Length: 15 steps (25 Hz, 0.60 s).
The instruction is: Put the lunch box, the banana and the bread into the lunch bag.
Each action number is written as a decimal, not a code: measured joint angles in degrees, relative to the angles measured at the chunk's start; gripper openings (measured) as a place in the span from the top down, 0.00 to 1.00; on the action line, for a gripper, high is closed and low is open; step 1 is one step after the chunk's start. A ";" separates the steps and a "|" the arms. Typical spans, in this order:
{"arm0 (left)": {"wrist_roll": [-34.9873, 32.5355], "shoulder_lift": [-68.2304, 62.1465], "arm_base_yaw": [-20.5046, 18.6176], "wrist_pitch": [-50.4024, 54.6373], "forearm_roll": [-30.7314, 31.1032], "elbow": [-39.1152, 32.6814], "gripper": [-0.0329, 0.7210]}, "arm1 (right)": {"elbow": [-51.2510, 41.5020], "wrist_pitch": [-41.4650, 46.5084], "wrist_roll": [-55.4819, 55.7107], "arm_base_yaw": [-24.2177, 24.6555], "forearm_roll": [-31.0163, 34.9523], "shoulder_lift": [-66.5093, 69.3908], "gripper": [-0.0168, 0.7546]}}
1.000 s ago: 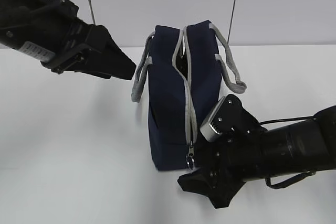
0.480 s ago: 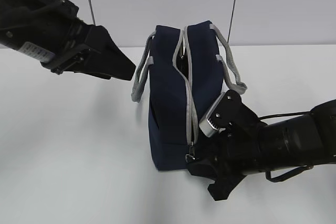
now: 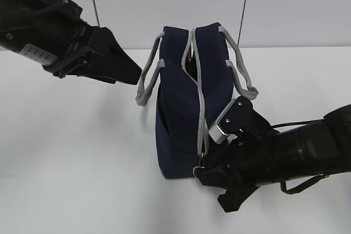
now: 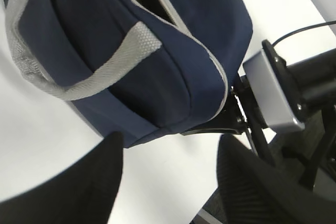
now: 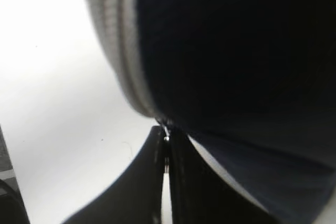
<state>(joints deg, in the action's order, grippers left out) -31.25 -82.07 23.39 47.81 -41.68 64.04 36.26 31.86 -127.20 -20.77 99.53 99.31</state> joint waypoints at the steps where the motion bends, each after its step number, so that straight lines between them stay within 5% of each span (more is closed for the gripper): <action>1: 0.00 0.00 0.00 0.02 0.00 0.00 0.42 | 0.00 -0.16 1.89 0.00 -1.77 -0.39 1.00; 15: 0.00 0.00 0.00 0.13 0.00 0.00 0.44 | 0.00 -1.89 28.10 0.00 -26.13 -13.37 1.00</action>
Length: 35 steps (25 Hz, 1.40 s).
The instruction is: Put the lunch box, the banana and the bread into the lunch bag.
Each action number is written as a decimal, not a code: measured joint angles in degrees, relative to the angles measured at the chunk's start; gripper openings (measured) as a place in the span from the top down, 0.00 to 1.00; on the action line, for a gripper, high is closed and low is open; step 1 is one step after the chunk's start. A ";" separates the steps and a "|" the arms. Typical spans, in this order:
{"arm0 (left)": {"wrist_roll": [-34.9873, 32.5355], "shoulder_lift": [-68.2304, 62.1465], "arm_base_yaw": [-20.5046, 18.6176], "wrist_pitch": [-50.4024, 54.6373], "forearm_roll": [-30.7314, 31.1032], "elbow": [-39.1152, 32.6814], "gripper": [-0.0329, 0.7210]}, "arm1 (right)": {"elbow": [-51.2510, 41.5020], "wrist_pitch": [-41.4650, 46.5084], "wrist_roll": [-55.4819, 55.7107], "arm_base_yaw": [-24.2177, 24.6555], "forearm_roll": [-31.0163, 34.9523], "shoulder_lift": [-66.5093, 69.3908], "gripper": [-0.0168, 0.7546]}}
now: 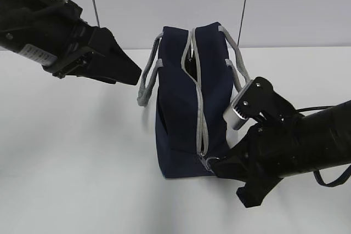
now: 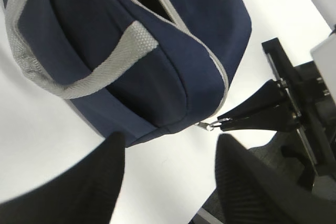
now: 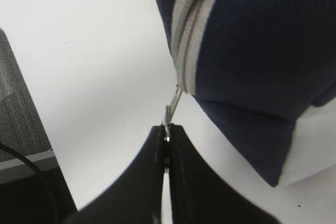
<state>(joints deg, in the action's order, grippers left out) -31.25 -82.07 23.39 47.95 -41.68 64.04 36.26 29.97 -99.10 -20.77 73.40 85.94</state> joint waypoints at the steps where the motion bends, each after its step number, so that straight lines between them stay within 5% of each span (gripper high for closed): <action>1: 0.00 0.00 0.00 0.00 0.00 0.00 0.44 | 0.00 0.00 0.47 0.00 -0.63 -0.82 1.00; 35: -4.96 2.88 0.00 0.26 0.00 0.00 0.44 | 20.19 -1.73 4.97 0.00 -2.46 -5.95 1.00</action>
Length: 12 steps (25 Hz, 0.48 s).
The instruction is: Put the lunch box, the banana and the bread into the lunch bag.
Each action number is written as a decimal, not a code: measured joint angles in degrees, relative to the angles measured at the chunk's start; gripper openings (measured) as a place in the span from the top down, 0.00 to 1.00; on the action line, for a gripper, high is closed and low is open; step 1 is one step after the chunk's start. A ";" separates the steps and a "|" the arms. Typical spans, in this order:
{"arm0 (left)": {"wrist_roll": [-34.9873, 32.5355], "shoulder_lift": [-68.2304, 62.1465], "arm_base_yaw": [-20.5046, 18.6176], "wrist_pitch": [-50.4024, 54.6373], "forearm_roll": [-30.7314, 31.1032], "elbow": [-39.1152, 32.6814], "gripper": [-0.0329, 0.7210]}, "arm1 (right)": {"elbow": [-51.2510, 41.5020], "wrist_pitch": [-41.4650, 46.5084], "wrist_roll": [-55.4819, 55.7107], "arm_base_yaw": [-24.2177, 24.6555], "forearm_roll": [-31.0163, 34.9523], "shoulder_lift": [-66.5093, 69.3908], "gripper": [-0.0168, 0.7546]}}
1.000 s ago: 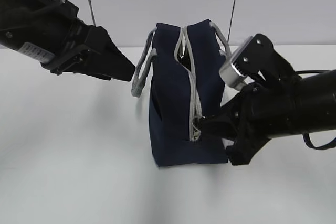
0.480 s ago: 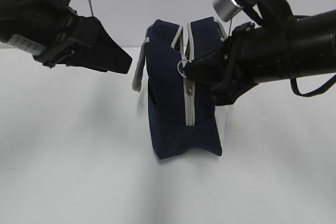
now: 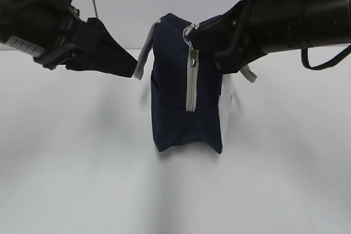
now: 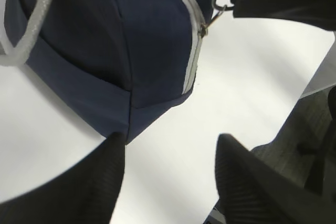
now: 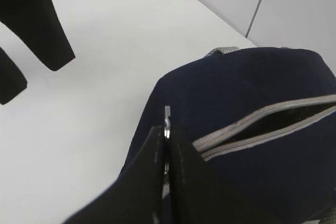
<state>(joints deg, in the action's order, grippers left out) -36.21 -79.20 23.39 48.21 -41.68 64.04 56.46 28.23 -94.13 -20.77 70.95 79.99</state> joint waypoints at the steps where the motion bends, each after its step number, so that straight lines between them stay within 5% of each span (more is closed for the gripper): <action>1: -1.12 0.00 0.00 -0.19 -0.19 0.00 0.43 | 0.00 0.00 0.14 0.00 0.00 0.00 1.00; 4: -9.07 0.00 0.00 -1.44 -3.93 -1.12 0.40 | 0.00 0.00 0.32 0.00 0.00 0.00 1.00; 12: -33.40 -0.06 0.00 -8.77 -25.25 -12.27 0.23 | 0.00 0.10 0.32 0.00 -1.24 0.33 1.00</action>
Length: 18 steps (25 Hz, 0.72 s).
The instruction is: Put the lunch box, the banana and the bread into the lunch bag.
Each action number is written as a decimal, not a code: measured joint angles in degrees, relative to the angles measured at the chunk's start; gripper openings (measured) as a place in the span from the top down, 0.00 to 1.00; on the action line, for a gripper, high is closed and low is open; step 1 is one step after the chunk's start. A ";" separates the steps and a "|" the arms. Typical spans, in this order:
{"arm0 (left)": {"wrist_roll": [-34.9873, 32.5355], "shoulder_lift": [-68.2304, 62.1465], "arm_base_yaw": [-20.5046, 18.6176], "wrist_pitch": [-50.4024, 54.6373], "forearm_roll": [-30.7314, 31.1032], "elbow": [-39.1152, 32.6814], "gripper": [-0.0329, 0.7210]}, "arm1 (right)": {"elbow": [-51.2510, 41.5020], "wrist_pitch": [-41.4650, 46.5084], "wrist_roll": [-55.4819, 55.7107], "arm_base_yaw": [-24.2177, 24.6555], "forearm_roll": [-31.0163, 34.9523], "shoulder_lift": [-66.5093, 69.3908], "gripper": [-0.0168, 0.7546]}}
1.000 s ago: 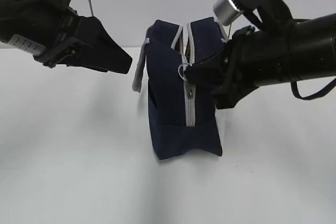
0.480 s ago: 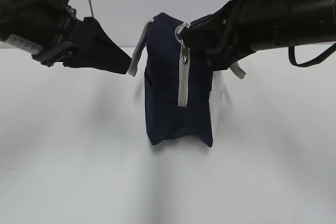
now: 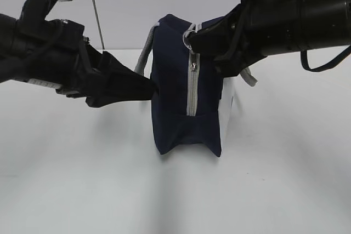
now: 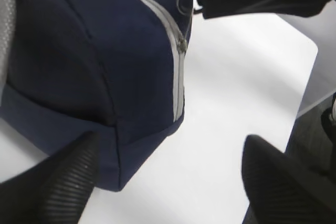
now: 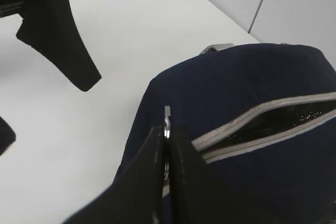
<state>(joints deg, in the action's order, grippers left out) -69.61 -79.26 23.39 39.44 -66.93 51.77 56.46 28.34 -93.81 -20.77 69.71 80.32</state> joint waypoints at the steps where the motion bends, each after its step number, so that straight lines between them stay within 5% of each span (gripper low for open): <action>1: -1.84 -0.21 0.00 -0.43 -1.97 -0.33 0.22 | 0.00 0.00 0.10 0.00 -0.15 0.00 1.00; 18: -23.32 -11.75 0.00 -0.51 -20.09 -0.39 0.21 | 0.00 0.79 0.20 0.00 -0.18 1.49 1.00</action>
<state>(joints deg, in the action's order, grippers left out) -92.92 -91.01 23.39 38.93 -87.02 51.38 56.46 29.13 -93.61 -20.77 69.53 81.81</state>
